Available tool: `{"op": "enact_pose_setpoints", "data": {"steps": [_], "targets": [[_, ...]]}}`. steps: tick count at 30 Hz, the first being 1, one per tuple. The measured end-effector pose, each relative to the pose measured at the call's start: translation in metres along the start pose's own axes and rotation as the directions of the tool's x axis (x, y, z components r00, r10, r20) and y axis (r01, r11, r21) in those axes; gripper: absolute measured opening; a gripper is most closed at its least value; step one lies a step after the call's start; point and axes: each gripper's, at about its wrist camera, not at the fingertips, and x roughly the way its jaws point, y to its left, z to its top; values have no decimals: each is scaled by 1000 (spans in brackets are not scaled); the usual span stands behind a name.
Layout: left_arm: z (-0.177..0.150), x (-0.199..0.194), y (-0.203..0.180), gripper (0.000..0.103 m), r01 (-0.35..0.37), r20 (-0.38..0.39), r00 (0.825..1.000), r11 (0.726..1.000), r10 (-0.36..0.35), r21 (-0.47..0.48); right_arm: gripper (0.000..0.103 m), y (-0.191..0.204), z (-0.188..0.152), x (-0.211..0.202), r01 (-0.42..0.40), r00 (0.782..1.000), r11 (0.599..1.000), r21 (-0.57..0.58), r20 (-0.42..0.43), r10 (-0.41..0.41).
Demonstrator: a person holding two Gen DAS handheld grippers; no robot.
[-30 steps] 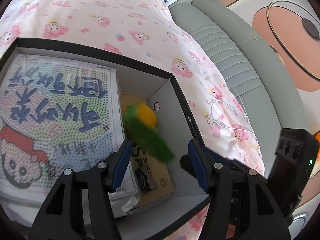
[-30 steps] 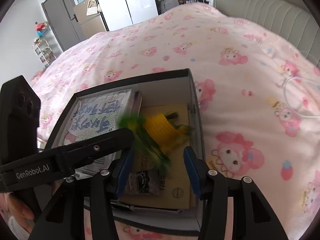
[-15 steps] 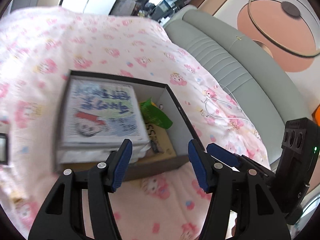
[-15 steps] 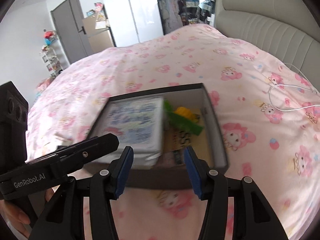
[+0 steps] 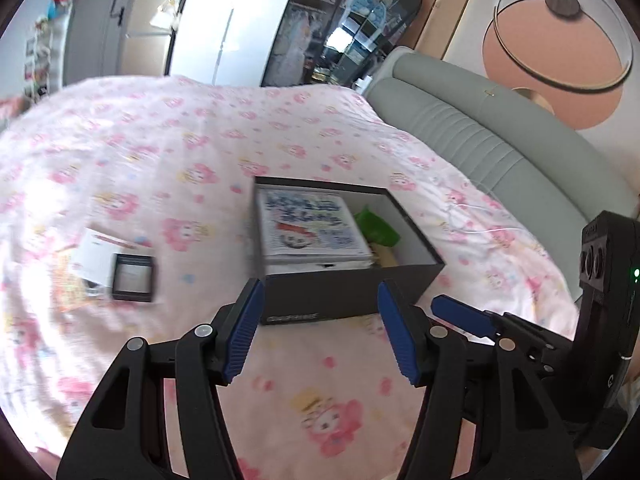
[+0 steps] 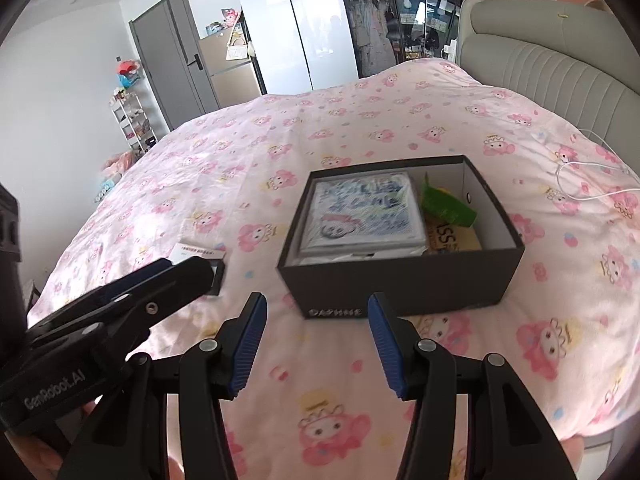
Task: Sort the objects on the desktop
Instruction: 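Withdraw the left tool from the box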
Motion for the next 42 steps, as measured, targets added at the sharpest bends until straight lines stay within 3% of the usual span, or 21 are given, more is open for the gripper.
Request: {"op": "enact_pose_setpoints", "data": {"steps": [9,16,33,42], "targets": [[-22,-36,17,62,-91,27,995,996,91,-11,49,38,-22,-11,26,1000,998,-56,16,-25],[-38,-46,25,67,-205,36,978,979,204,4,49,54,-38,-3,42,999,992,-117,-3,-43],[-37,-52,48,67,-202,44,978,979,203,-24,49,60,-34,1,37,999,998,-58,38,-35],[-39,-43,85,67,-209,30,976,971,214,-114,49,84,-26,27,9,1000,993,-116,18,-7]]}}
